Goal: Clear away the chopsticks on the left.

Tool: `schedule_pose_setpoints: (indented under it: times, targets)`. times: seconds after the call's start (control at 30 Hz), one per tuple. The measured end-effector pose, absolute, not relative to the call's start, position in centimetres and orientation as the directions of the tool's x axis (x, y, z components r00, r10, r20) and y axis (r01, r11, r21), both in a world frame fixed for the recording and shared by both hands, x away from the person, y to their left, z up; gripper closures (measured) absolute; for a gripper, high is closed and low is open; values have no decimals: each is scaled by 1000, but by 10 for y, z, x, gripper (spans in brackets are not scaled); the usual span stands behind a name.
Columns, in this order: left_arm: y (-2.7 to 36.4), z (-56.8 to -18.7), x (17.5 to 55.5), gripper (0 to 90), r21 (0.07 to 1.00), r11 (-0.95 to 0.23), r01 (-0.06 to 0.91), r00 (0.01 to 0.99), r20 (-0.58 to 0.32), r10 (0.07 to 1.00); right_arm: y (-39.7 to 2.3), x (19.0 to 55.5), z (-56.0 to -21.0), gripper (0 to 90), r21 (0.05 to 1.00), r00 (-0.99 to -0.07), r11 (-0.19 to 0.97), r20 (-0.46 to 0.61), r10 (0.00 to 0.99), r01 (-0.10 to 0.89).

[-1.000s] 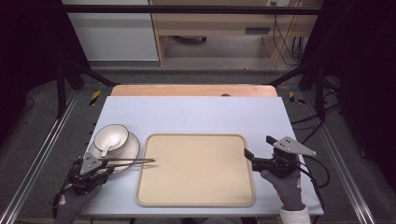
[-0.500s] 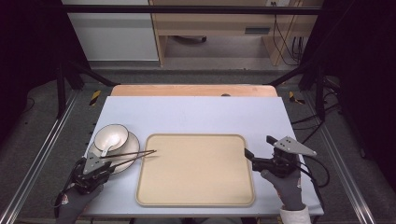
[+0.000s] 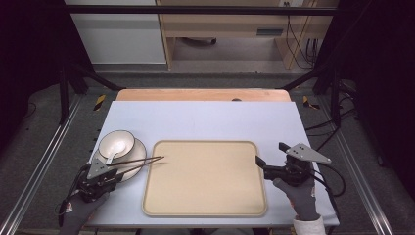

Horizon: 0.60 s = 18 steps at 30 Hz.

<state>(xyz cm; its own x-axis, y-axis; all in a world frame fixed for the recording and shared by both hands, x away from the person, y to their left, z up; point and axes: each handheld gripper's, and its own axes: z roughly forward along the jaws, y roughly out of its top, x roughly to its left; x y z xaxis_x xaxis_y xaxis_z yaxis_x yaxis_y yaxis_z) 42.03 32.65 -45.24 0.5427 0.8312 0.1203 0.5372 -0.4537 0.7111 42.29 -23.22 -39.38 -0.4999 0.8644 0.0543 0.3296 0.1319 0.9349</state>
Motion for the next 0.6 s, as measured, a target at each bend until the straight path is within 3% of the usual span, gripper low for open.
schedule_pose_setpoints:
  times: [0.43, 0.6]
  targets:
    - [322, -451, 419, 841, 699, -470, 538, 572, 106, 813, -232, 423, -394, 56, 934, -499, 134, 53, 865, 331]
    - [322, -451, 419, 844, 698, -467, 543, 570, 103, 815, -232, 423, -394, 55, 934, -499, 132, 55, 865, 332]
